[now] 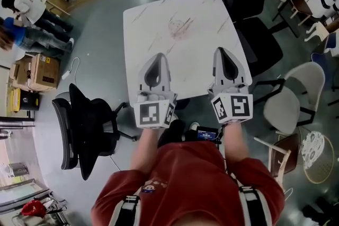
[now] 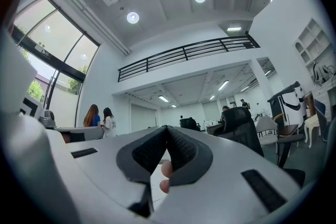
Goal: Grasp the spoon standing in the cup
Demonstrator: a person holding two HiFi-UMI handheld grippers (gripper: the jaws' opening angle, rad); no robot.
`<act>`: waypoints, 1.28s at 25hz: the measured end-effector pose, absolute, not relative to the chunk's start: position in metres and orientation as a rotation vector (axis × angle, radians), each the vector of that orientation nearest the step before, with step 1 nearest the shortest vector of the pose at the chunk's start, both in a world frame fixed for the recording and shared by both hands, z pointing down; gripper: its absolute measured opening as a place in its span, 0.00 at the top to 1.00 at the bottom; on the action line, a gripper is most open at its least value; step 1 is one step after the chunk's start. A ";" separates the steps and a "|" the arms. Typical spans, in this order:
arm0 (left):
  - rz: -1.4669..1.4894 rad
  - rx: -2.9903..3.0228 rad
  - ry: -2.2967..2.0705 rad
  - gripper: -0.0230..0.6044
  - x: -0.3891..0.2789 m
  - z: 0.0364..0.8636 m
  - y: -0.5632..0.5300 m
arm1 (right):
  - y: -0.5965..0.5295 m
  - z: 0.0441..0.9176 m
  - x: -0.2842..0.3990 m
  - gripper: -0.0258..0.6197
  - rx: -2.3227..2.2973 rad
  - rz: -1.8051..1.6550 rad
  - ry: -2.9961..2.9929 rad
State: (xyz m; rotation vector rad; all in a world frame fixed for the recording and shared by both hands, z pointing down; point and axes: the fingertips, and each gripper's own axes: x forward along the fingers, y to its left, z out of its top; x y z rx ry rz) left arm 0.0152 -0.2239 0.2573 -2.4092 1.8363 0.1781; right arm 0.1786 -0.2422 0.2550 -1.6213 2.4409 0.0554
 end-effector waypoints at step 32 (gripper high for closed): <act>0.206 -2.501 1.808 0.96 -0.085 0.294 -0.408 | -0.413 0.280 0.091 0.94 -1.786 0.016 2.421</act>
